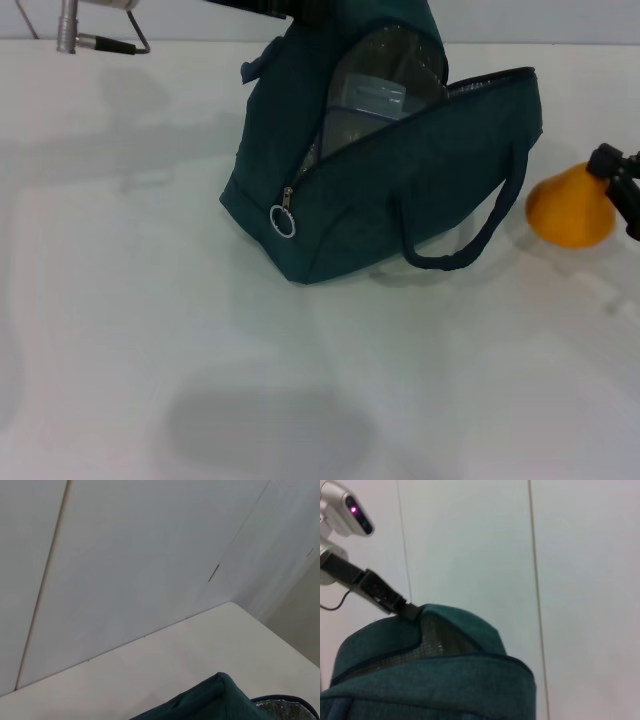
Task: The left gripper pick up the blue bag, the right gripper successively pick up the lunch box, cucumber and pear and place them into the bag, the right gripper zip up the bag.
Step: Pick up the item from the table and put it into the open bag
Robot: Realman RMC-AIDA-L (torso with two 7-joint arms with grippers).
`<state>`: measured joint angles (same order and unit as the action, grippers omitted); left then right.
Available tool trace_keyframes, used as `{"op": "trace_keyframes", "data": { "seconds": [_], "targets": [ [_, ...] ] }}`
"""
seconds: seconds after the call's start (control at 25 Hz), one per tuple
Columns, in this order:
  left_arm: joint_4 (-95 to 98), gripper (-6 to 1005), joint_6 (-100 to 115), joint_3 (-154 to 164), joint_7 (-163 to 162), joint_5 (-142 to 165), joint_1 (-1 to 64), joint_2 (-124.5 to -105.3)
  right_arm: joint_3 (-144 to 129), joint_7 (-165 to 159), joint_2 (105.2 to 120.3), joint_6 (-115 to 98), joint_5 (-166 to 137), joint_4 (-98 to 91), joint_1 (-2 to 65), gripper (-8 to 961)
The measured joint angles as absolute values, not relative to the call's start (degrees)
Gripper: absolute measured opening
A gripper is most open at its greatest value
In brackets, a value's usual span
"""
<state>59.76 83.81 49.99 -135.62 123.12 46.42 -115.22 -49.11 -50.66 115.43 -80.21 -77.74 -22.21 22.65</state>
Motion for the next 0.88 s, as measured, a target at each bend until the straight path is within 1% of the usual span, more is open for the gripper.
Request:
{"op": "trace_keyframes", "data": {
  "seconds": [0.24,0.48,0.88],
  "targets": [
    [59.76,48,84.3,50.06,-135.62,122.68,46.11,-115.28,-49.04,-50.58,115.31,-82.76,-75.65,-22.97,21.92,32],
    [59.77,47,85.29,50.18,-135.62,121.61,46.02,-115.62,-49.05,-51.38,115.3,-89.55,-73.18,-26.3,22.66,31],
    [60.17,47,85.8,50.18,-136.01,121.54,46.58,-116.07,-49.52,-54.84,115.45,-98.36,-69.18,-30.66,28.99,31]
  ]
}}
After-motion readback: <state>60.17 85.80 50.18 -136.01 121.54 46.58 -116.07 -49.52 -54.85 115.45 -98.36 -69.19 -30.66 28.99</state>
